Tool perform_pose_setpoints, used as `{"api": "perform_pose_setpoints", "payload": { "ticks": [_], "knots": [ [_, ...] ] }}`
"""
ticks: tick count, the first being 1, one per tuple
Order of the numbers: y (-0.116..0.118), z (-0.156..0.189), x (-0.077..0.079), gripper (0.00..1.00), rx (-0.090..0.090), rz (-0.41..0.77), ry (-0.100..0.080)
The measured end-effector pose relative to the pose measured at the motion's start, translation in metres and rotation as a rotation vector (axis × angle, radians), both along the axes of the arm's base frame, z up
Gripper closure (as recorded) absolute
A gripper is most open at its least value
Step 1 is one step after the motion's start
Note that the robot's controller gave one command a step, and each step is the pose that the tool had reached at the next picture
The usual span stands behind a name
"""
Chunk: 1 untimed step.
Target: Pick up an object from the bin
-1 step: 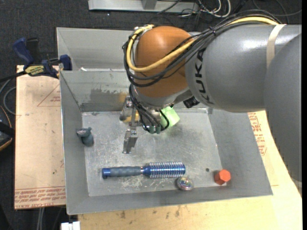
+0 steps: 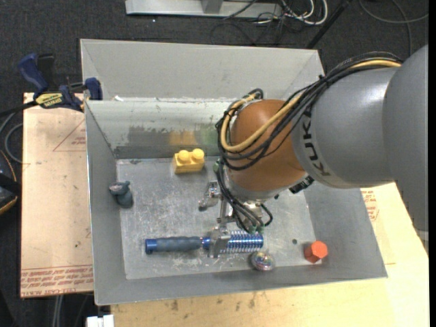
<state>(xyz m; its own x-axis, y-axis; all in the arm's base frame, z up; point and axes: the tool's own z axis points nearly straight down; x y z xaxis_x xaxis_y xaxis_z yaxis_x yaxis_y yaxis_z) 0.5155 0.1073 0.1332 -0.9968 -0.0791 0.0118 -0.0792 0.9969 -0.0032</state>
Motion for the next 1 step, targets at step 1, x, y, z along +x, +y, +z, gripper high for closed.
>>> {"api": "perform_pose_setpoints", "payload": {
  "ticks": [1],
  "knots": [
    [-0.0491,-0.0594,-0.0182,0.00,0.010,-0.047,-0.020]
  ]
}}
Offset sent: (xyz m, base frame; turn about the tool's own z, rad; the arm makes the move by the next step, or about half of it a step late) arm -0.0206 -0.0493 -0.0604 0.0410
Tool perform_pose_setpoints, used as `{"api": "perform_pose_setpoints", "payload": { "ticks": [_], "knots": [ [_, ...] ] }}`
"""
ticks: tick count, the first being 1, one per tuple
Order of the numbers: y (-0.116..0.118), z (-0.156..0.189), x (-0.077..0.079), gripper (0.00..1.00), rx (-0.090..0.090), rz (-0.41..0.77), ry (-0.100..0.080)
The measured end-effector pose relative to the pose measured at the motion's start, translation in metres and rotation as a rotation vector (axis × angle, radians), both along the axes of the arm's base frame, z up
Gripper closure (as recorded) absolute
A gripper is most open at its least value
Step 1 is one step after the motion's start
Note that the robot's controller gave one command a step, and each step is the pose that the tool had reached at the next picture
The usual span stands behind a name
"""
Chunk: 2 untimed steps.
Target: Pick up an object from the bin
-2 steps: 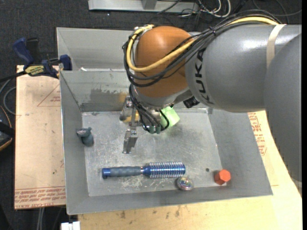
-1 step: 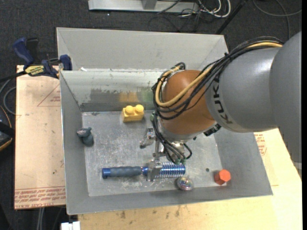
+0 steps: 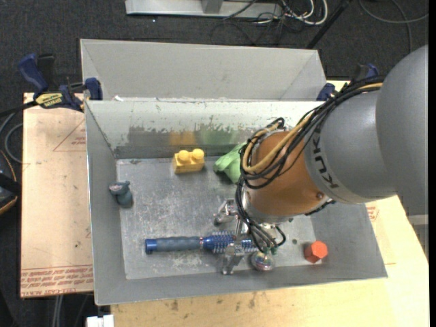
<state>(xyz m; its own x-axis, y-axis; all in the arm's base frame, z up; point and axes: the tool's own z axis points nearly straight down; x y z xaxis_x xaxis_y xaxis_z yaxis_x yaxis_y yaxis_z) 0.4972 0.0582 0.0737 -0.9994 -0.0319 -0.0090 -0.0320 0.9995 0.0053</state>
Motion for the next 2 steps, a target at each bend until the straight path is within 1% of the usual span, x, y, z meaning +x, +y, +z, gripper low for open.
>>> {"api": "perform_pose_setpoints", "payload": {
  "ticks": [1,2],
  "knots": [
    [0.002,0.004,0.002,1.00,-0.001,0.004,-0.005],
    [0.010,0.154,0.015,1.00,-0.004,0.013,0.000]
  ]
}}
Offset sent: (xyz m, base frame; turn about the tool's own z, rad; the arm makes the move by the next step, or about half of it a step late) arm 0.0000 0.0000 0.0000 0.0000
